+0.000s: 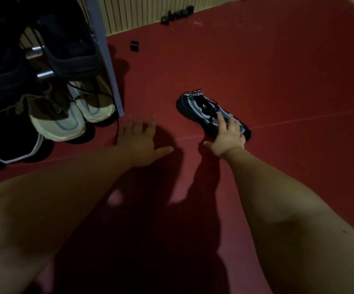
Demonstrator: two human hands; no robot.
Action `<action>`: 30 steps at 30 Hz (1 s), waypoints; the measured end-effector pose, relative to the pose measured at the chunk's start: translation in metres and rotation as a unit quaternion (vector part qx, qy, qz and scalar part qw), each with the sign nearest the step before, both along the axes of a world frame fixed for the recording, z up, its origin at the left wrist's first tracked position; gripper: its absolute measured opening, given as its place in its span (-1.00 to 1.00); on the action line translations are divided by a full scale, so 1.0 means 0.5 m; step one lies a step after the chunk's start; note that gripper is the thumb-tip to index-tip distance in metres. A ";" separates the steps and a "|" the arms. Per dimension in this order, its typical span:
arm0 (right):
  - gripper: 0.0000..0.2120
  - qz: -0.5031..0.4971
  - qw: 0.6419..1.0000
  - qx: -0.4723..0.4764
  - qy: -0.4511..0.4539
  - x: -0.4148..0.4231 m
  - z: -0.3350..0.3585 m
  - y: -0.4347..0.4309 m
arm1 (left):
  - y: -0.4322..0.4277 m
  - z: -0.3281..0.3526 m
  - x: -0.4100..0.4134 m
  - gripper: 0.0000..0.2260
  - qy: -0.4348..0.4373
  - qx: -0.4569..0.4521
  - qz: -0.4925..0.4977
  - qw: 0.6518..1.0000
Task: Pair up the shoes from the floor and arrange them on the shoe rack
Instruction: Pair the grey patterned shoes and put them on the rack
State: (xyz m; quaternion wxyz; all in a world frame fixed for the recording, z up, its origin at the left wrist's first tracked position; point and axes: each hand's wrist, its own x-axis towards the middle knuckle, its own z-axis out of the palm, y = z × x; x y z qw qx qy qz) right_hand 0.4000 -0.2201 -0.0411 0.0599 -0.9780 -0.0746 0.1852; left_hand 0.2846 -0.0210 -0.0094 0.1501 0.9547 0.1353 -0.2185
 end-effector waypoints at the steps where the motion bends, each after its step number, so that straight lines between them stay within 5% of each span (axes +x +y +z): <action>1: -0.05 -0.006 1.000 -0.004 0.002 0.017 0.000 -0.002 | -0.002 -0.003 0.011 -0.14 0.002 -0.004 -0.001 1.000; 14: 0.21 -0.015 0.995 -0.073 0.063 0.113 -0.026 0.000 | 0.033 -0.067 0.038 -0.19 0.003 -0.034 -0.004 0.999; 19: 0.17 0.004 0.978 -0.191 0.086 0.120 -0.006 0.017 | 0.053 -0.069 0.037 -0.23 0.014 -0.040 0.005 0.999; 26: 0.08 -0.032 0.989 -0.077 0.123 0.038 -0.023 0.018 | 0.026 -0.072 0.015 -0.24 0.030 -0.059 0.030 0.997; 30: 0.02 -0.006 0.990 -0.040 0.137 -0.031 -0.003 0.026 | 0.016 -0.065 -0.016 -0.27 0.020 -0.154 0.101 0.983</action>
